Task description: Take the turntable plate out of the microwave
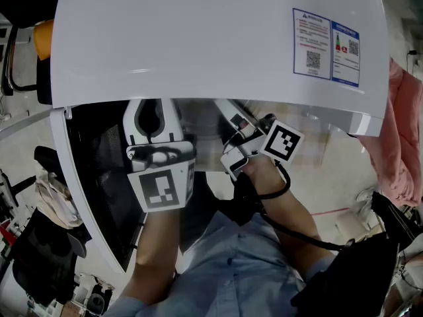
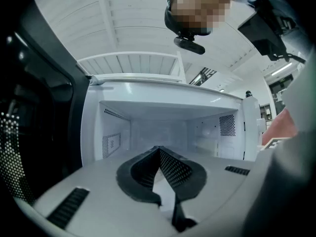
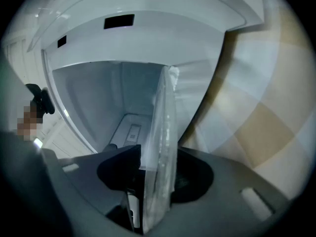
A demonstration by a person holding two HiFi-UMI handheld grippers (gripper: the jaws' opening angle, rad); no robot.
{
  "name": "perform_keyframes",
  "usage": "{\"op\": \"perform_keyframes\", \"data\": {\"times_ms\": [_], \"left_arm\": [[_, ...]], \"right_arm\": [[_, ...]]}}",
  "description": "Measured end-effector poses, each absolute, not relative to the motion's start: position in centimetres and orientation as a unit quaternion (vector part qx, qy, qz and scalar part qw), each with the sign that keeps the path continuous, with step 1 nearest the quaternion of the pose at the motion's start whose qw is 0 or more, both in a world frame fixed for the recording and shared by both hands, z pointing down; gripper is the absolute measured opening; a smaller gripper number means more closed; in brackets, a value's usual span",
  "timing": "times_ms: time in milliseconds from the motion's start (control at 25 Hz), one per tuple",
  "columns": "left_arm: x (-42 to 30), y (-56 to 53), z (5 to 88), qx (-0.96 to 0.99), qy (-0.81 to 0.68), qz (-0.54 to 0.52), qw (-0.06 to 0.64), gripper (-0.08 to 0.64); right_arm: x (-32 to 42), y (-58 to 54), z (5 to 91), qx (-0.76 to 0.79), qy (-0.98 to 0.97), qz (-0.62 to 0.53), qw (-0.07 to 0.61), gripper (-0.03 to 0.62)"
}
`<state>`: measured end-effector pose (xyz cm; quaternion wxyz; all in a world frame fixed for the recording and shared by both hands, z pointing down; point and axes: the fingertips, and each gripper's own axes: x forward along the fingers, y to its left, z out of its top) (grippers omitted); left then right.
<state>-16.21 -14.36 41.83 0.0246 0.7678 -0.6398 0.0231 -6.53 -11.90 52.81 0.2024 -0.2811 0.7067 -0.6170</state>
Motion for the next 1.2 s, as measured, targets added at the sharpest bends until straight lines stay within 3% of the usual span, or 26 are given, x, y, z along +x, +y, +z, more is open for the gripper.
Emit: {"op": "perform_keyframes", "data": {"times_ms": [80, 160, 480, 720, 1200], "left_arm": [[-16.2, -14.4, 41.7, 0.768, -0.640, 0.022, 0.024, 0.007], [-16.1, -14.4, 41.6, 0.768, -0.639, 0.021, 0.023, 0.007], [-16.3, -14.3, 41.4, 0.768, -0.639, 0.019, 0.023, 0.007], [-16.2, -14.3, 41.1, 0.770, -0.638, 0.017, 0.020, 0.006], [-16.5, -13.0, 40.9, 0.765, -0.644, 0.022, 0.016, 0.006]], "right_arm": [[-6.6, -12.0, 53.1, -0.282, 0.703, -0.623, 0.196, 0.165], [-6.5, -12.2, 53.4, -0.289, 0.701, -0.622, 0.194, 0.097], [-6.6, -12.7, 53.2, -0.282, 0.702, -0.620, 0.209, 0.112], [-6.7, -12.6, 53.0, -0.257, 0.695, -0.627, 0.240, 0.029], [-7.3, -10.9, 52.5, -0.229, 0.718, -0.617, 0.226, 0.026]]}}
